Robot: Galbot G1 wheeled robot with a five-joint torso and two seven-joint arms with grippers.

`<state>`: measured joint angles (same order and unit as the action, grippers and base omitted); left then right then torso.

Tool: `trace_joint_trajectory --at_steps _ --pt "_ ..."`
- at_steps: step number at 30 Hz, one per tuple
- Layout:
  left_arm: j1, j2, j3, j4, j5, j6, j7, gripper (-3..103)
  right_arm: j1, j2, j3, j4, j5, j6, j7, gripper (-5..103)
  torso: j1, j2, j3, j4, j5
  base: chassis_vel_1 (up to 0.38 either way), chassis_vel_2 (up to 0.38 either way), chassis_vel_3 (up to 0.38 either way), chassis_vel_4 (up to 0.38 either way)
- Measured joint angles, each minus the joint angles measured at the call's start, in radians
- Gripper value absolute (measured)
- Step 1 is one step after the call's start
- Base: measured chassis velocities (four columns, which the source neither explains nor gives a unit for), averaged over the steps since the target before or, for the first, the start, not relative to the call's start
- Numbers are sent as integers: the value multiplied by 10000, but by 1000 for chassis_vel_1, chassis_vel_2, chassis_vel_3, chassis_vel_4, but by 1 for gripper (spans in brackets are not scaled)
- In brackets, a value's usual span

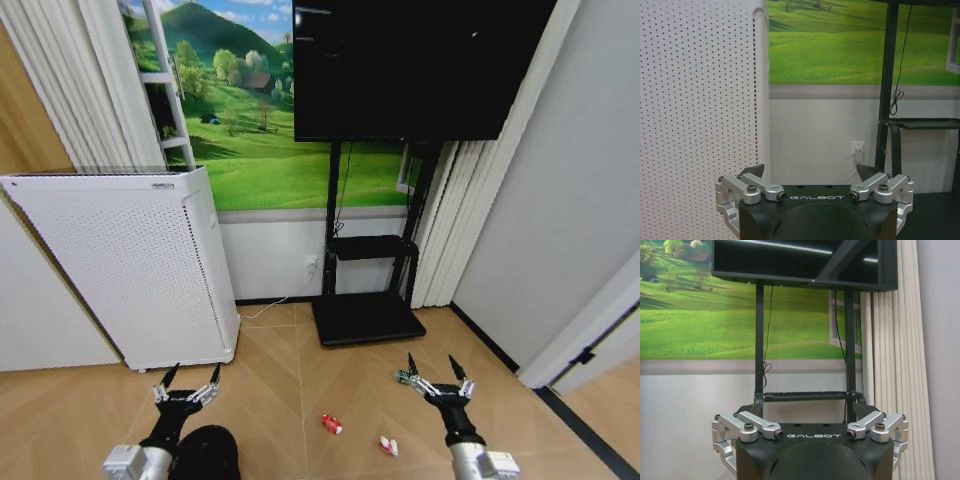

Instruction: Pick up the trash bin and place the garbage on the floor into it.

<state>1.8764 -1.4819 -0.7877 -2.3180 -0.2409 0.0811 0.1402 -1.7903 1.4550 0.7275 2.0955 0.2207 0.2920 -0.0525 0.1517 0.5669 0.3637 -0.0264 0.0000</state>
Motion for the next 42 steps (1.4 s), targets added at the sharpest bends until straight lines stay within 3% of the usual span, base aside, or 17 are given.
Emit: trace_joint_trajectory --at_steps 8,11,42 --pt "66 -122 64 29 13 -10 2 100 143 68 -230 -261 -21 -63 89 100 -129 -351 -221 1 1 0 0 0 0" --pt "46 -146 149 70 7 8 -1 100 228 3 -202 -407 21 -119 181 100 -248 -651 -403 0 0 0 0 0 0" --pt "33 -177 210 178 -222 118 -45 100 344 -45 -106 -457 83 -223 357 100 -741 -1926 -1187 0 0 0 0 0 0"
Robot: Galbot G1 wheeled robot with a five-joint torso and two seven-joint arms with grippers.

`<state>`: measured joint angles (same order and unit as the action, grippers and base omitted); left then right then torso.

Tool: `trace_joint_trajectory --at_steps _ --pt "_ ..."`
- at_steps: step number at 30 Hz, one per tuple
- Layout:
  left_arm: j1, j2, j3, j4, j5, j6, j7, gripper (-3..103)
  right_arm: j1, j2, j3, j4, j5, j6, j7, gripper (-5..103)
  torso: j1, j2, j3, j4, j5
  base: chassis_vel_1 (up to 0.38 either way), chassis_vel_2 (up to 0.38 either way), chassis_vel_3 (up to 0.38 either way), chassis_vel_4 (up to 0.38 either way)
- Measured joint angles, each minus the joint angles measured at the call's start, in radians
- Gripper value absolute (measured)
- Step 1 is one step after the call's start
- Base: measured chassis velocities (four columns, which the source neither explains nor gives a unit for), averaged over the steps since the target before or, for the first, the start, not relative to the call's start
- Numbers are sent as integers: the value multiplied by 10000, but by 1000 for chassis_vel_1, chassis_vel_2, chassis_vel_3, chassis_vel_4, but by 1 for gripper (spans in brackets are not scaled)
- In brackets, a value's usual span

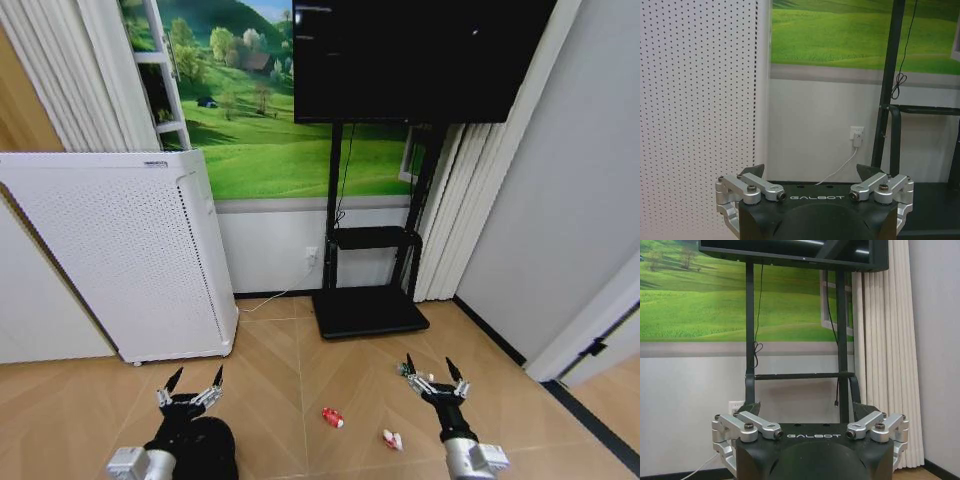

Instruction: Pick up the trash bin and place the garbage on the floor into it.

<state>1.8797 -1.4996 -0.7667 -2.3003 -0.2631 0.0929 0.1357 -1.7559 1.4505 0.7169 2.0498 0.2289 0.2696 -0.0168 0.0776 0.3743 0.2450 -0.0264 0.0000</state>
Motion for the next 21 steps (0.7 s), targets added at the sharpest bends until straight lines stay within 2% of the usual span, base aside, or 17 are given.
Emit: trace_joint_trajectory --at_steps 21 --pt "-114 -56 -12 115 40 87 -21 100 188 -70 -64 -112 -152 123 222 100 -282 -843 -560 0 0 0 0 0 0"
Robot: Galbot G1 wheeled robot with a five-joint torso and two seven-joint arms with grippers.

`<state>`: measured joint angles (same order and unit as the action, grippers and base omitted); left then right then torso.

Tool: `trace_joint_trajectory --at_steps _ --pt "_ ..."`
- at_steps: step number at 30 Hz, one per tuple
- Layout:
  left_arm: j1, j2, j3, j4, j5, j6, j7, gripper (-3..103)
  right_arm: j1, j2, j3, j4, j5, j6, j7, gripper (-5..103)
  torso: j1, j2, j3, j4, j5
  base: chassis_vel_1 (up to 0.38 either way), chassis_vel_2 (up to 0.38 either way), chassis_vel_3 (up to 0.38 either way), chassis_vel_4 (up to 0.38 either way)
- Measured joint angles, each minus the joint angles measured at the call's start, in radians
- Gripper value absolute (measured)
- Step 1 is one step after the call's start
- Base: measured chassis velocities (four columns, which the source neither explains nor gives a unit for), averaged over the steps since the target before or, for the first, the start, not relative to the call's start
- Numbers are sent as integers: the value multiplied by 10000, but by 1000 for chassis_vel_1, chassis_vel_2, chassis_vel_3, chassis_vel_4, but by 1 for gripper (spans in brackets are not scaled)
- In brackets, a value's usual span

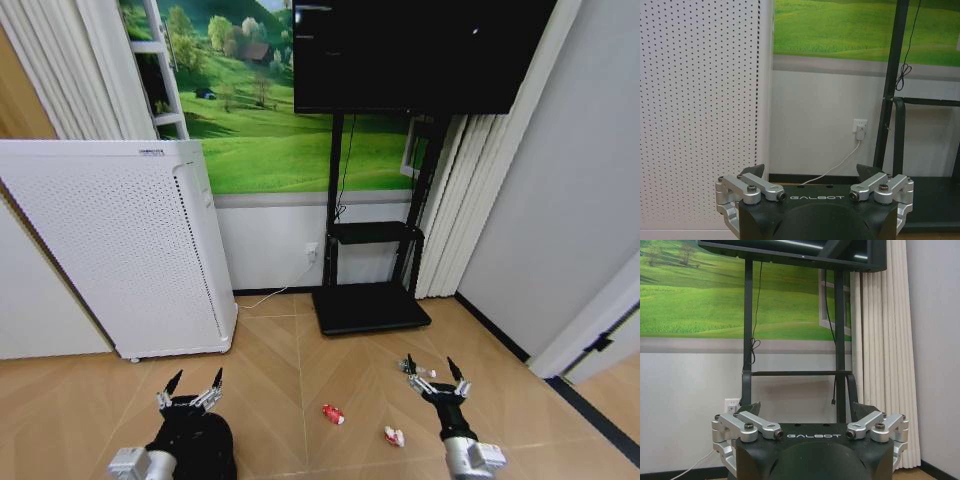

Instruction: Pick up the trash bin and place the garbage on the floor into it.

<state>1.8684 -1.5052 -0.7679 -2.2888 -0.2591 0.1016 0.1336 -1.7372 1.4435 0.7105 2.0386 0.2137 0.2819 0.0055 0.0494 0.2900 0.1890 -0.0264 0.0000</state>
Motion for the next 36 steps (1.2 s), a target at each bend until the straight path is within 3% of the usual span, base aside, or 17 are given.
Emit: trace_joint_trajectory --at_steps 33,36 --pt "2 11 -95 -19 179 69 -106 100 32 17 -5 98 75 -229 40 100 -389 -1301 -911 0 0 0 0 0 0" --pt "-8 15 -166 33 45 -267 -332 100 54 3 -6 86 78 -252 76 100 -418 -1419 -999 0 -1 0 0 0 0"
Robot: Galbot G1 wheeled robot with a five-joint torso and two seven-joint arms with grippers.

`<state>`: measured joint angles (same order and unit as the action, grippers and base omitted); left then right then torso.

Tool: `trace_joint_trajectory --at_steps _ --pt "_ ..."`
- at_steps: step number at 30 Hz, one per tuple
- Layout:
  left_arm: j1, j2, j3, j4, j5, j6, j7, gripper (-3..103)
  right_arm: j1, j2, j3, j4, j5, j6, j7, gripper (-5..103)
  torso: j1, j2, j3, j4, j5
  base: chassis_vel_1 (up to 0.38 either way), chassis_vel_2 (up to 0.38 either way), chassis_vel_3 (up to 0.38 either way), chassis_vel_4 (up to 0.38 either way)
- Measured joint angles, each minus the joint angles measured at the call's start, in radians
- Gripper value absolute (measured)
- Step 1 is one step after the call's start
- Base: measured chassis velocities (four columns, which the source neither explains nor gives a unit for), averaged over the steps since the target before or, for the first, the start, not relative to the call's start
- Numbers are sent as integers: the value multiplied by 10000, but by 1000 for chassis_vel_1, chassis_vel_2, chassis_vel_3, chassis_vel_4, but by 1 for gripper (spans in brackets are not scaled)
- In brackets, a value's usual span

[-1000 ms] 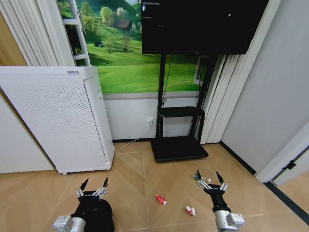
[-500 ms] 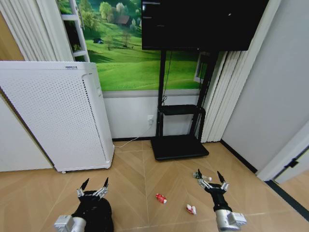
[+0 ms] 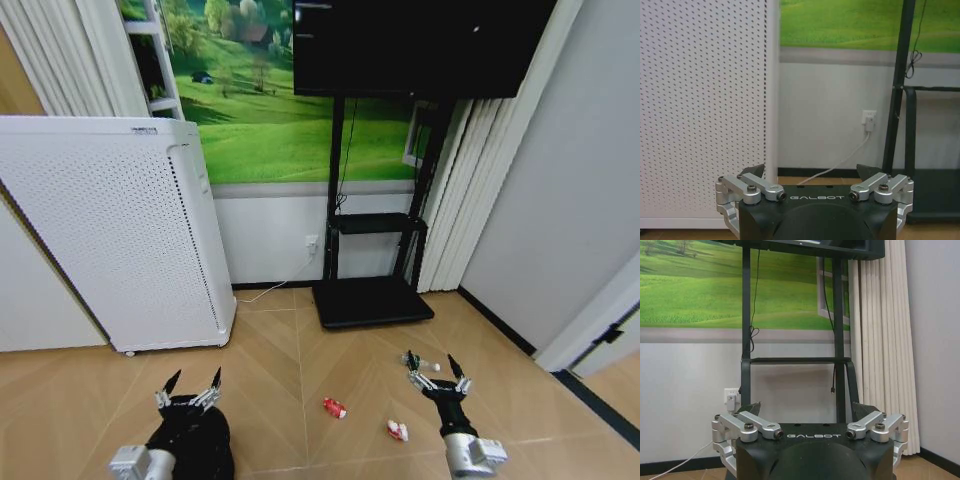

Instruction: Pick up the trash bin and place the garbage on the floor into it.

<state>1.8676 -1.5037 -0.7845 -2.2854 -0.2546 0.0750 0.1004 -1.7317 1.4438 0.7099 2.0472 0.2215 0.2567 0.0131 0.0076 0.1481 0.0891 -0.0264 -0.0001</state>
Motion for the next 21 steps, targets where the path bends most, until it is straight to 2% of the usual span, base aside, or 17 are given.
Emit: trace_joint_trajectory --at_steps 4,5,6,7,9,10,11,13,14,17,21 --pt "105 36 -287 -92 228 -123 -293 100 59 -39 4 -55 17 -81 97 100 -9 -49 -41 0 1 0 0 0 0" --pt "219 79 -395 -233 203 13 -443 100 94 -67 6 -88 44 -106 127 100 -9 -55 -48 -1 0 0 0 0 0" --pt "518 196 -518 -645 -529 727 -1143 100 175 -118 7 -144 97 -129 157 100 -9 -57 -51 0 2 0 0 0 0" --pt "518 196 -518 -645 -529 727 -1143 100 175 -118 7 -144 97 -129 157 100 -9 -57 -51 0 2 0 0 0 0" --pt "850 395 -722 -1234 -2158 1955 -2710 100 334 -183 -3 -224 193 -176 190 100 -10 -56 -51 0 3 0 0 0 0" --pt "850 395 -722 -1234 -2158 1955 -2710 100 334 -183 -3 -224 193 -176 190 100 -10 -56 -51 0 3 0 0 0 0" --pt "1018 547 -1000 -1507 -3404 2866 -3700 100 461 -218 -8 -285 271 -201 205 100 -8 -50 -47 1 3 0 0 0 0" --pt "1252 706 -1479 -1623 -4699 3817 -4339 100 630 -271 -14 -373 409 -232 228 100 -4 -38 -39 0 0 0 0 0 0" --pt "1252 706 -1479 -1623 -4699 3817 -4339 100 630 -271 -14 -373 409 -232 228 100 -4 -38 -39 0 0 0 0 0 0" --pt "1765 834 -2146 -1549 -5849 4586 -4455 100 835 -360 -25 -520 568 -254 245 100 3 -20 -26 -1 1 0 0 0 0" --pt "2281 918 -2626 -1233 -6410 4744 -4334 100 997 -440 -64 -630 687 -280 260 100 6 -9 -18 0 0 0 0 0 0"
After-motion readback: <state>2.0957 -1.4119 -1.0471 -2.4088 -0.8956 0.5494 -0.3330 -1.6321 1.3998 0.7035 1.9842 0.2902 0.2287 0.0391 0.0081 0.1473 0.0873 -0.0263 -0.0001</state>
